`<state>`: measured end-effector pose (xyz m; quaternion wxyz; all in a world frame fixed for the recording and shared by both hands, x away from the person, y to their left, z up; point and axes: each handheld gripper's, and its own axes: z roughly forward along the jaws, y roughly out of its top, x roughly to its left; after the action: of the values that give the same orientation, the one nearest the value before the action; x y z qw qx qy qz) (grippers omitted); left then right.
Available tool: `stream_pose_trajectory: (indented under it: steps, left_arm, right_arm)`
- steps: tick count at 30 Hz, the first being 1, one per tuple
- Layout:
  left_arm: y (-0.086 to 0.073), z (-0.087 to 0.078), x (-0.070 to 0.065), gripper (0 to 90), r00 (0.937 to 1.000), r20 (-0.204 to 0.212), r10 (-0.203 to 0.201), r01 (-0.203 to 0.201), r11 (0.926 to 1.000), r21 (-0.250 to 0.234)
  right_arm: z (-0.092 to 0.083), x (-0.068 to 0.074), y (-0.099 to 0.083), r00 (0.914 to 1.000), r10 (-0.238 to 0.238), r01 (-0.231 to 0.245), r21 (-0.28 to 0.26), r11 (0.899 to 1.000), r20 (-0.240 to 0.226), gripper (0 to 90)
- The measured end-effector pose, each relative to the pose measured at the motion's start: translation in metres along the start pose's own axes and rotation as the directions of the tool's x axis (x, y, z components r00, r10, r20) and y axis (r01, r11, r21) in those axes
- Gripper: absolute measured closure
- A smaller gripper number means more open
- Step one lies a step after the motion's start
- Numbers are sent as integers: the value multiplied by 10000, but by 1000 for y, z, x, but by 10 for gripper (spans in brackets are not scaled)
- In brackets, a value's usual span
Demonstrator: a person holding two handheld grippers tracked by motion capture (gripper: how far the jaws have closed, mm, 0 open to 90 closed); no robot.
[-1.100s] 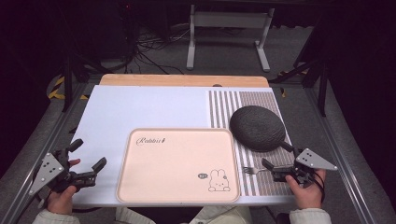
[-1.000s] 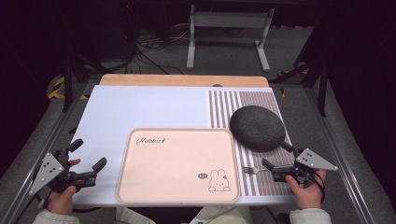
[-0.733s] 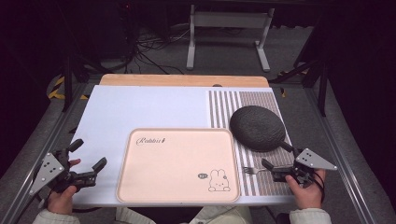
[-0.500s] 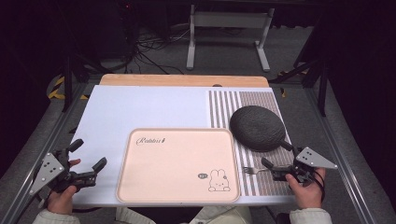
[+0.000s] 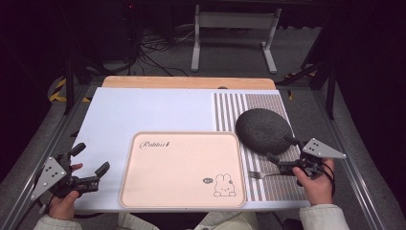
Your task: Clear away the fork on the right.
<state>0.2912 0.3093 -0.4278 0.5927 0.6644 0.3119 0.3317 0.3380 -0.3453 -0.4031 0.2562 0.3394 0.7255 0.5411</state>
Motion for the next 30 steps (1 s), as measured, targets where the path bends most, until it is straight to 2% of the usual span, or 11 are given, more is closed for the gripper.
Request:
stream_pose_trajectory:
  steps: [3, 6, 7, 9, 10, 15, 18, 19, 23, 27, 30]
  left_arm:
    - [0, 0, 0, 21, 10000, 5, -4, 4, 10000, 0]
    - [0, 0, 0, 21, 10000, 49, 17, -17, 10000, 72]
    - [0, 0, 0, 21, 10000, 57, 24, -24, 10000, 81]
    - [0, 0, 0, 21, 10000, 55, 25, -26, 10000, 91]
    - [0, 0, 0, 21, 10000, 43, 24, -25, 10000, 87]
    - [0, 0, 0, 21, 10000, 39, 28, -28, 10000, 89]
    - [0, 0, 0, 21, 10000, 37, 32, -32, 10000, 89]
    - [0, 0, 0, 21, 10000, 35, 35, -35, 10000, 91]
    - [0, 0, 0, 21, 10000, 30, 30, -30, 10000, 87]
    - [0, 0, 0, 21, 10000, 26, 32, -32, 9999, 95]
    - [0, 0, 0, 21, 10000, 41, 29, -30, 10000, 88]
  right_arm:
    - [2, -1, 6, 9996, -76, 85, 327, 9994, -288, 37]
    - [2, -1, 10, 9994, -135, 152, 545, 9984, -322, 37]
    - [2, -2, 14, 9989, -247, 278, 759, 9967, -406, 37]
    - [2, -4, 18, 9997, -140, 164, 1212, 9925, -199, 33]
    - [2, -6, 21, 9995, -127, 165, 1374, 9904, -286, 30]
    - [3, -10, 31, 9979, -279, 382, 1842, 9821, -581, 25]
    - [9, -11, 39, 9955, -706, 853, 2776, 9569, -626, 27]
    - [10, -11, 42, 9928, -950, 1132, 3103, 9439, -733, 46]
    - [13, -10, 47, 9833, -1457, 1772, 3870, 9049, -1094, 54]
    - [17, -8, 53, 9668, -1975, 2511, 4604, 8515, -1621, 82]
    - [20, -6, 56, 9543, -2212, 2950, 5126, 8064, -2011, 107]
